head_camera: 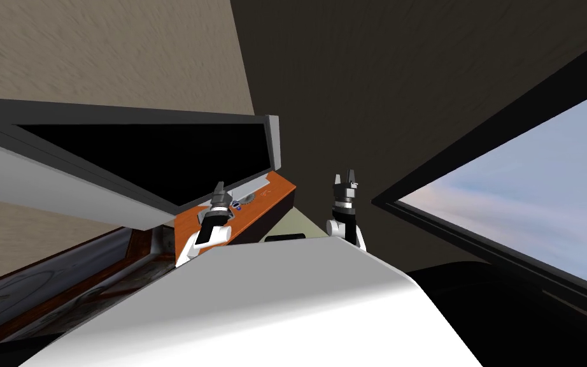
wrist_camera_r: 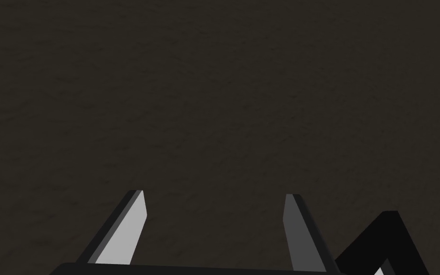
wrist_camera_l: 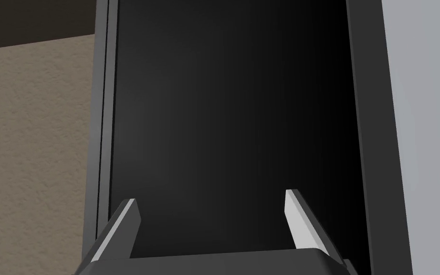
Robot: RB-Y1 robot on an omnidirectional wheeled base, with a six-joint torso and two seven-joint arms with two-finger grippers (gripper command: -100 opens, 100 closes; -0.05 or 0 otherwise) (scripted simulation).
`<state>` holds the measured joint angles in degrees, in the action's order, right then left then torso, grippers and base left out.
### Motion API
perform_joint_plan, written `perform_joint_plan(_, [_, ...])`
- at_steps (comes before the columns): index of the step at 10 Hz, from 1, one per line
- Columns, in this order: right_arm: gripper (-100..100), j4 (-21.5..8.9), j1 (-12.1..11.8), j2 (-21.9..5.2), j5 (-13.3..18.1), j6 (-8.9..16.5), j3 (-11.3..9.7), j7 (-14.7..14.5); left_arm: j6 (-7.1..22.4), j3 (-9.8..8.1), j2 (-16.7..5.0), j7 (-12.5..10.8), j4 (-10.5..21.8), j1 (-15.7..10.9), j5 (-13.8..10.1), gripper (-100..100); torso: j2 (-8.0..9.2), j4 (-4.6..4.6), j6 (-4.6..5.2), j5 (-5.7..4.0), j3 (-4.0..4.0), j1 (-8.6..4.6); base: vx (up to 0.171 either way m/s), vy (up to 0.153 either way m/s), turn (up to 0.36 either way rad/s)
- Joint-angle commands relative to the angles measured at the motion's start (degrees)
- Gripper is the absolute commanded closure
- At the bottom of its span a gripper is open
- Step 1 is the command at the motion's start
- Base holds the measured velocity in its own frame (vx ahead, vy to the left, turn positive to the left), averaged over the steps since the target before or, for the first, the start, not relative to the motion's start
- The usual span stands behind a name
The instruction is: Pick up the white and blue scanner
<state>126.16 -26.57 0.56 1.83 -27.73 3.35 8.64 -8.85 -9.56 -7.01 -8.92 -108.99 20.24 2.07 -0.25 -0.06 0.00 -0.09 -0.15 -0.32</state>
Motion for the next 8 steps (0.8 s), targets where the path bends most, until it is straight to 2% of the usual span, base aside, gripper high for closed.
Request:
perform_joint_plan(1, [0, 0.0, 0.0, 0.0, 0.0, 0.0, 0.0, 0.0, 0.7, -1.54, -0.7, -0.3, 2.9, -0.9, -0.4, -100, 0.0, 0.0, 0.0, 0.0, 0.0, 0.0, 0.049, -0.084, 0.031])
perform_joint_plan(2, [0, 0.0, 0.0, 0.0, 0.0, 0.0, 0.0, 0.0, 0.7, -1.54, -0.7, -0.3, 3.9, -0.9, -0.4, -100, 0.02, 0.01, 0.0, 0.01, 0.02, 0.02, 0.04, -0.062, 0.017])
perform_joint_plan(5, [0, 0.0, 0.0, 0.0, 0.0, 0.0, 0.0, 0.0, 3.0, -4.93, -1.4, -0.4, 10.6, -3.6, -1.3, -100, -0.01, 0.0, 0.0, 0.01, 0.0, 0.01, 0.072, -0.092, 0.045])
perform_joint_plan(6, [0, 0.0, 0.0, 0.0, 0.0, 0.0, 0.0, 0.0, 3.0, -4.93, -1.4, -0.4, 11.9, -3.6, -1.3, -100, -0.11, -0.02, -0.01, -0.01, -0.06, -0.07, 0.086, -0.101, 0.022])
perform_joint_plan(7, [0, 0.0, 0.0, 0.0, 0.0, 0.0, 0.0, 0.0, 3.7, -6.01, -1.6, -0.5, 13.6, -4.4, -1.6, -100, -0.1, -0.02, 0.01, -0.01, -0.06, -0.03, 0.068, -0.078, 0.032])
perform_joint_plan(8, [0, 0.0, 0.0, 0.0, 0.0, 0.0, 0.0, 0.0, 3.7, -6.01, -1.6, -0.5, 14.5, -4.4, -1.6, -100, -0.05, -0.01, 0.0, 0.01, -0.03, 0.05, 0.049, -0.05, 0.021])
